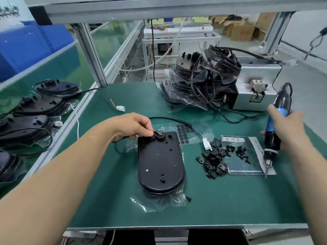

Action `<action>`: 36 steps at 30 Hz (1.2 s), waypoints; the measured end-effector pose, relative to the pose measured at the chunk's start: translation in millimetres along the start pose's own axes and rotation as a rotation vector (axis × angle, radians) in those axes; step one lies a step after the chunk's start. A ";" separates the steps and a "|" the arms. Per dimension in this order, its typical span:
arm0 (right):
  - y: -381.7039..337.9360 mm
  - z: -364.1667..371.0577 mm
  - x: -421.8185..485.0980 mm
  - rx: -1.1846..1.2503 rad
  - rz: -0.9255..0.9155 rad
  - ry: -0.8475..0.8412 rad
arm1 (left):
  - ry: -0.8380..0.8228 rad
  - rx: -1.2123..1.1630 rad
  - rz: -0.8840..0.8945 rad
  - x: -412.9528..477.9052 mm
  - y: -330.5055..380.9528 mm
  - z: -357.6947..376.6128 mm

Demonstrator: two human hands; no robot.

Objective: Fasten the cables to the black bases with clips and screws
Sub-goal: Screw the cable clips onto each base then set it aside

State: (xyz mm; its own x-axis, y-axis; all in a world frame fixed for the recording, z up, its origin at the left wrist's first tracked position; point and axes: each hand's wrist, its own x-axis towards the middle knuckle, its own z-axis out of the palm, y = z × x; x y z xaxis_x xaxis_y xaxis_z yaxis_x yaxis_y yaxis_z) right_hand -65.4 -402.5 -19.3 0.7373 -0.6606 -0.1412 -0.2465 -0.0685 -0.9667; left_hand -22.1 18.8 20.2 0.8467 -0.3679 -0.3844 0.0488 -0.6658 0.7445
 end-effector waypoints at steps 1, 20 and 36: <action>9.2 0.6 3.0 -0.019 0.021 0.005 | -0.004 0.026 -0.004 -0.8 2.0 -0.3; -16.6 100.9 -121.8 -0.539 -0.956 -0.287 | 0.079 0.035 0.029 -2.4 -5.3 4.9; -7.8 165.4 -180.4 -0.822 -0.867 -0.438 | 0.070 0.053 0.064 -3.6 0.2 7.4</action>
State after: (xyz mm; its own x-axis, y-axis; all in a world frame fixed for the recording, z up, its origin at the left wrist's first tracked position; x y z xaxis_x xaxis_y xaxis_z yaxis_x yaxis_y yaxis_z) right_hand -92.4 -159.2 -21.5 0.9582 0.1234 0.2582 0.2186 -0.8978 -0.3823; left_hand -29.1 15.2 17.7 0.8821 -0.3661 -0.2964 -0.0333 -0.6761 0.7360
